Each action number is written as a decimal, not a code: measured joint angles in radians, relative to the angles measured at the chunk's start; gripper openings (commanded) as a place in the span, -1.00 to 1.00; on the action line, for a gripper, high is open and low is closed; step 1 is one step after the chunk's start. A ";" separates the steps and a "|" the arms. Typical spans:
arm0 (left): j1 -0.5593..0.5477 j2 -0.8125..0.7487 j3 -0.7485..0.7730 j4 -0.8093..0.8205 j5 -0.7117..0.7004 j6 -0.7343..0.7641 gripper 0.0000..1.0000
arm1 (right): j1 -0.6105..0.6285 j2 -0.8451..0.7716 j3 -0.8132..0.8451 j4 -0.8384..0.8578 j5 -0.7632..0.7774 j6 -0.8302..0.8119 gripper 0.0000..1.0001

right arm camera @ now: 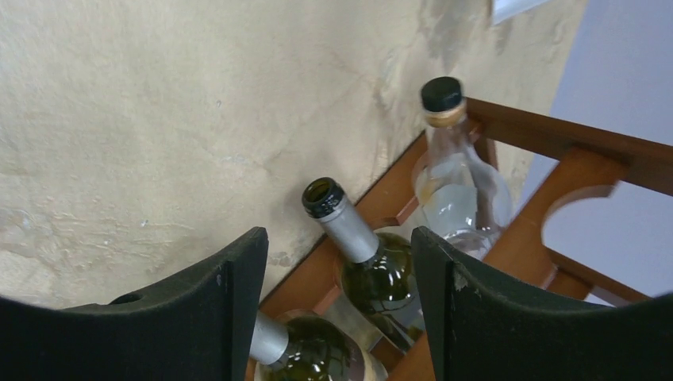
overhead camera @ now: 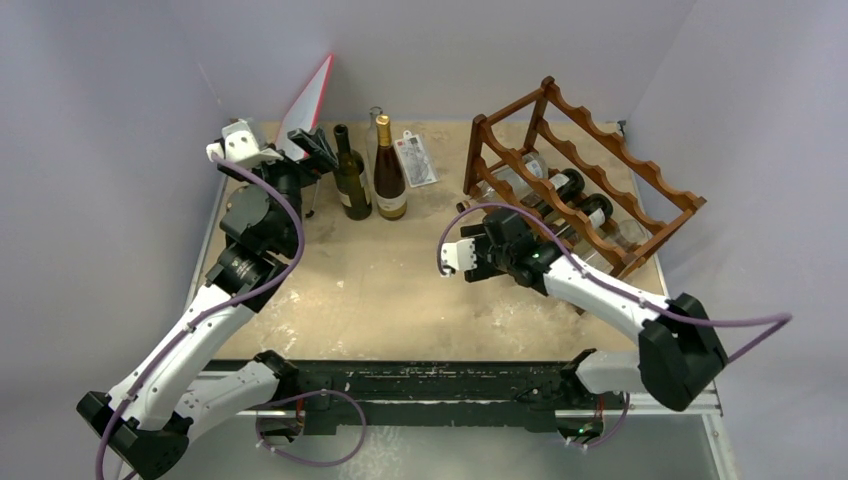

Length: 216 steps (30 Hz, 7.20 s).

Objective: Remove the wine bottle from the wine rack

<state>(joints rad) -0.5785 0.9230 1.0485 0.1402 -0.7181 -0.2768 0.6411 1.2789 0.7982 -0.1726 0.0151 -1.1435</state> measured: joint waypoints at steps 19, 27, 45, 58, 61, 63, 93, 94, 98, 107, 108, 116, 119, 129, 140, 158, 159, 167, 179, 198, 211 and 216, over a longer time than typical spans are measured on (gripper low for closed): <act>0.000 0.016 0.000 0.000 -0.006 0.006 1.00 | -0.119 0.303 -0.010 0.216 0.154 -0.205 0.48; 0.000 0.018 0.000 0.000 -0.006 0.006 1.00 | -0.156 0.365 -0.038 0.375 0.155 -0.288 0.34; 0.000 0.026 0.000 0.000 -0.003 0.005 1.00 | -0.163 0.436 -0.040 0.501 0.183 -0.354 -0.35; 0.000 0.045 0.000 -0.002 0.008 -0.001 1.00 | -0.110 0.396 -0.022 0.399 0.234 -0.331 -0.57; 0.000 0.051 0.000 -0.003 0.009 -0.002 1.00 | -0.102 0.383 -0.020 0.387 0.238 -0.312 -0.65; 0.000 0.053 0.000 -0.003 0.011 -0.002 1.00 | -0.097 0.373 -0.020 0.382 0.237 -0.295 -0.67; 0.000 0.054 0.000 -0.005 0.011 -0.002 1.00 | 0.130 0.195 -0.012 0.325 0.110 0.002 -1.00; 0.000 0.054 0.000 -0.006 0.010 -0.002 1.00 | 0.141 0.192 -0.012 0.325 0.101 0.010 -1.00; 0.002 0.054 0.000 -0.006 0.008 -0.001 1.00 | 0.188 0.188 -0.003 0.327 0.087 0.042 -1.00; 0.002 0.054 0.000 -0.006 -0.005 0.000 1.00 | 0.283 0.188 0.026 0.325 0.050 0.094 -1.00; 0.002 0.054 0.000 -0.006 -0.006 0.000 1.00 | 0.290 0.188 0.028 0.325 0.045 0.100 -1.00; 0.002 0.054 0.000 -0.006 -0.012 0.000 1.00 | 0.310 0.181 0.034 0.352 0.016 0.226 -1.00; 0.002 0.053 0.000 -0.006 -0.013 0.000 1.00 | 0.309 0.179 0.034 0.379 0.010 0.257 -1.00; 0.003 0.041 0.000 -0.006 -0.027 0.007 1.00 | 0.307 0.131 0.033 0.525 -0.018 0.438 -1.00; 0.009 0.025 0.000 -0.005 -0.045 0.009 1.00 | 0.297 0.225 0.076 0.885 -0.059 0.666 -1.00; 0.035 -0.005 -0.014 0.017 -0.080 0.035 1.00 | 0.263 0.596 0.368 1.227 -0.108 0.899 -1.00; 0.035 -0.005 -0.014 0.017 -0.082 0.036 1.00 | 0.261 0.606 0.379 1.233 -0.107 0.906 -1.00; 0.046 -0.006 -0.017 0.024 -0.094 0.038 1.00 | 0.243 0.665 0.429 1.287 -0.087 0.966 -1.00; 0.068 -0.006 -0.020 0.025 -0.092 0.034 1.00 | 0.209 0.712 0.438 1.363 -0.058 1.051 -1.00; 0.087 -0.006 -0.021 0.025 -0.077 0.028 1.00 | 0.206 0.740 0.430 1.423 0.022 1.052 0.06; 0.094 -0.006 -0.021 0.024 -0.071 0.026 1.00 | 0.193 0.697 0.407 1.487 0.042 0.993 0.68; 0.094 -0.006 -0.021 0.024 -0.070 0.025 1.00 | 0.195 0.604 0.373 1.443 -0.013 0.961 0.80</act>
<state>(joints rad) -0.4843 0.9169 1.0275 0.1646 -0.7883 -0.2516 0.8360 1.8832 1.1709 1.2705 0.0017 -0.1825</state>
